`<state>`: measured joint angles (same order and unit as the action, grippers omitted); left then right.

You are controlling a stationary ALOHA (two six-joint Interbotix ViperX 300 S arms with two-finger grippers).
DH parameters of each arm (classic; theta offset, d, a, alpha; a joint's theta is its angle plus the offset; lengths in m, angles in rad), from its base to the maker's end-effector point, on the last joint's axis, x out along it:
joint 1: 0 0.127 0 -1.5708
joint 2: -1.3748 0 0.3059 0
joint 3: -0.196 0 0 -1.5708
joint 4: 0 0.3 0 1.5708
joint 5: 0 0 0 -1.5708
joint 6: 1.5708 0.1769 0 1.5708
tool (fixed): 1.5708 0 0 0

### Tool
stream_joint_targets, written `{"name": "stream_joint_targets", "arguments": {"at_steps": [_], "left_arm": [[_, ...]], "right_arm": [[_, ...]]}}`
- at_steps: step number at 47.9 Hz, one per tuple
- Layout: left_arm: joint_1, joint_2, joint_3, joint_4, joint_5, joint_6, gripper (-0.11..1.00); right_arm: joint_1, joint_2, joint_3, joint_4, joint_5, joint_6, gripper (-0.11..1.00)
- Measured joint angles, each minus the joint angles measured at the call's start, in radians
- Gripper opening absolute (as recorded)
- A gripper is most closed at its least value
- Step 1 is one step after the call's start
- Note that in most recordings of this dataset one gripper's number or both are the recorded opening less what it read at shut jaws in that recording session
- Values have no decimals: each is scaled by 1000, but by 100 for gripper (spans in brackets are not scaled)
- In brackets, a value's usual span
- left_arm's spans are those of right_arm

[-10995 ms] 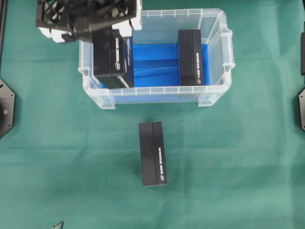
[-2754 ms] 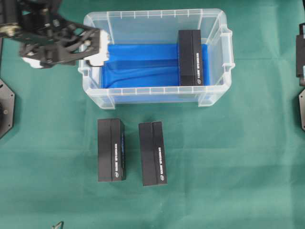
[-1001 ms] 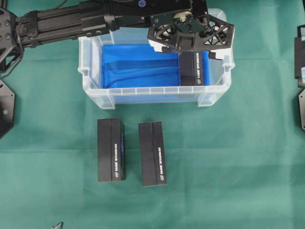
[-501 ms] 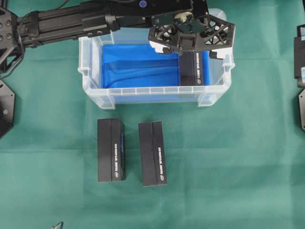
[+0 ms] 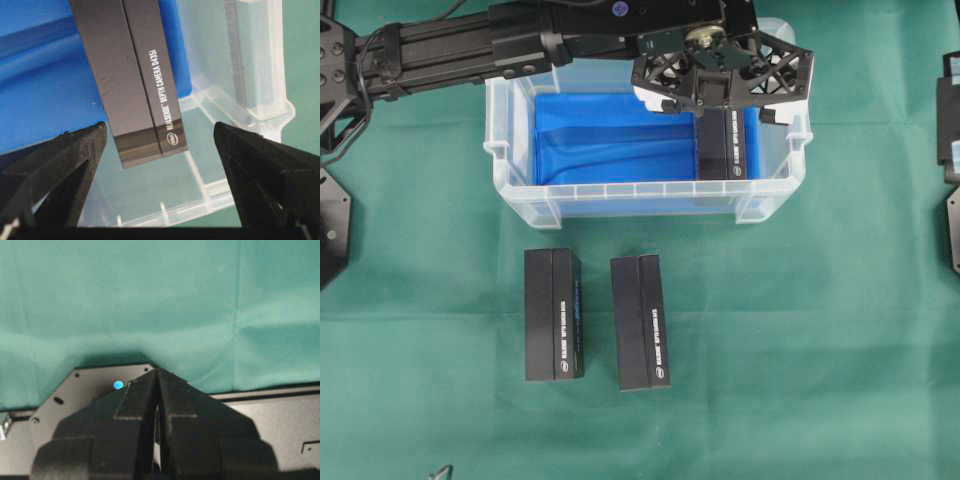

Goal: Take the box out of the case with the left arm.
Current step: 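Lower the left gripper around the right box and close on it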

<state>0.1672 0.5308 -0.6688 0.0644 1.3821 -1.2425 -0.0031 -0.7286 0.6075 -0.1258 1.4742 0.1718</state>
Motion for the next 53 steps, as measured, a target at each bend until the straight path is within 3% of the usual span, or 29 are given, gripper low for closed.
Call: {"name": "stream_joint_targets", "arguments": {"at_steps": [23, 53], "left_arm": [[0, 2, 5, 0, -5, 2, 88], [2, 2, 112, 0, -81, -9, 88]], "right_arm": [[2, 0, 0, 2, 0, 0, 0], [0, 0, 0, 2, -2, 0, 0]]}}
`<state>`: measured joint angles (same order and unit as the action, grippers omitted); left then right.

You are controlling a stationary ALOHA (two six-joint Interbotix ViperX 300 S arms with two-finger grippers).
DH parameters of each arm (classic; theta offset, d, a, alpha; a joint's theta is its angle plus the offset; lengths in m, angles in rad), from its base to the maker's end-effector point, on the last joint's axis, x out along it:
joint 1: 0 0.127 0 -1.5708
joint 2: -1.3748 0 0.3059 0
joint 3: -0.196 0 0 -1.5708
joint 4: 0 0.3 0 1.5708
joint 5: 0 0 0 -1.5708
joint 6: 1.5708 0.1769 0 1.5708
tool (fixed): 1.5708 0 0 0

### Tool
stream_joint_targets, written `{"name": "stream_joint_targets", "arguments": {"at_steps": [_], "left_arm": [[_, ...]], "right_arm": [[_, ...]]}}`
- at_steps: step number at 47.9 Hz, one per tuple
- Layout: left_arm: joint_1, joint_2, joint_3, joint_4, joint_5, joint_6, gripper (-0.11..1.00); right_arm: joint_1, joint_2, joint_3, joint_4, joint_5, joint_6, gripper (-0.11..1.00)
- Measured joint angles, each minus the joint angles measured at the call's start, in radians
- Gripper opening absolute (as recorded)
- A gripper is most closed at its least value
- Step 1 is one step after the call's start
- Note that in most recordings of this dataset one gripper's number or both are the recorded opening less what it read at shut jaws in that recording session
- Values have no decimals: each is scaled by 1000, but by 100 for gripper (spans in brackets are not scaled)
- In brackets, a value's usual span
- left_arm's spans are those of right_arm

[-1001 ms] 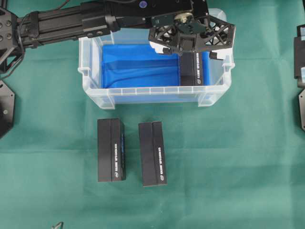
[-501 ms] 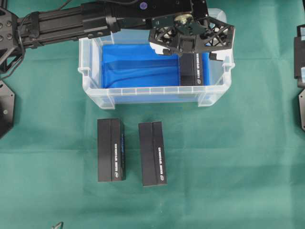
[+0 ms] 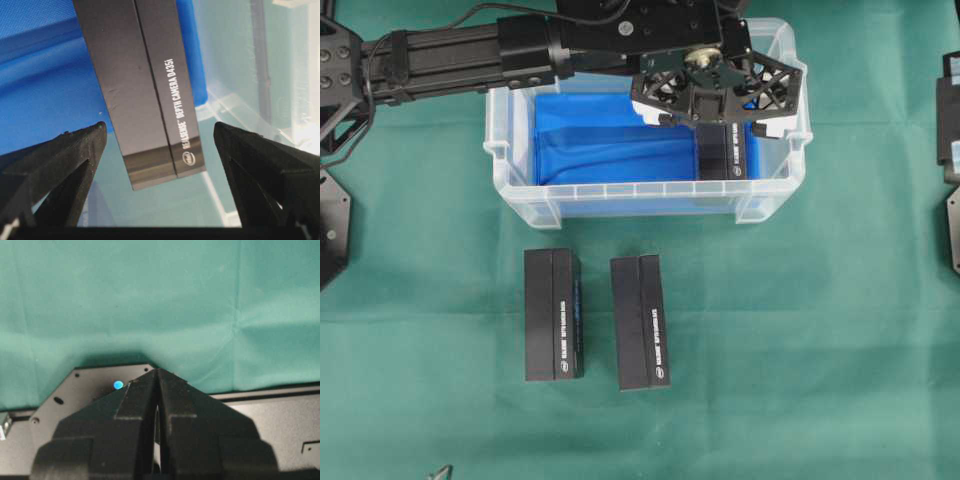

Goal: Take the box out of the case with the left arm.
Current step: 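Lower the left gripper around the right box and close on it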

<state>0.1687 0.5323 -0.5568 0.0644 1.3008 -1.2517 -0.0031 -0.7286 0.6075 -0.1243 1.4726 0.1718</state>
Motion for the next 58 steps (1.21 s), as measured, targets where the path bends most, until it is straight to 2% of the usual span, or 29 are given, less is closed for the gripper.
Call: {"name": "stream_joint_targets", "arguments": {"at_steps": [15, 36, 58], "left_arm": [[9, 0, 40, 0, -49, -37, 88], [12, -2, 92, -2, -94, -44, 88], [26, 25, 94, 0, -137, -69, 88]], "right_arm": [[2, 0, 0, 0, 0, 0, 0], [0, 0, 0, -2, -3, 0, 0], [2, 0, 3, 0, -34, 0, 0]]}}
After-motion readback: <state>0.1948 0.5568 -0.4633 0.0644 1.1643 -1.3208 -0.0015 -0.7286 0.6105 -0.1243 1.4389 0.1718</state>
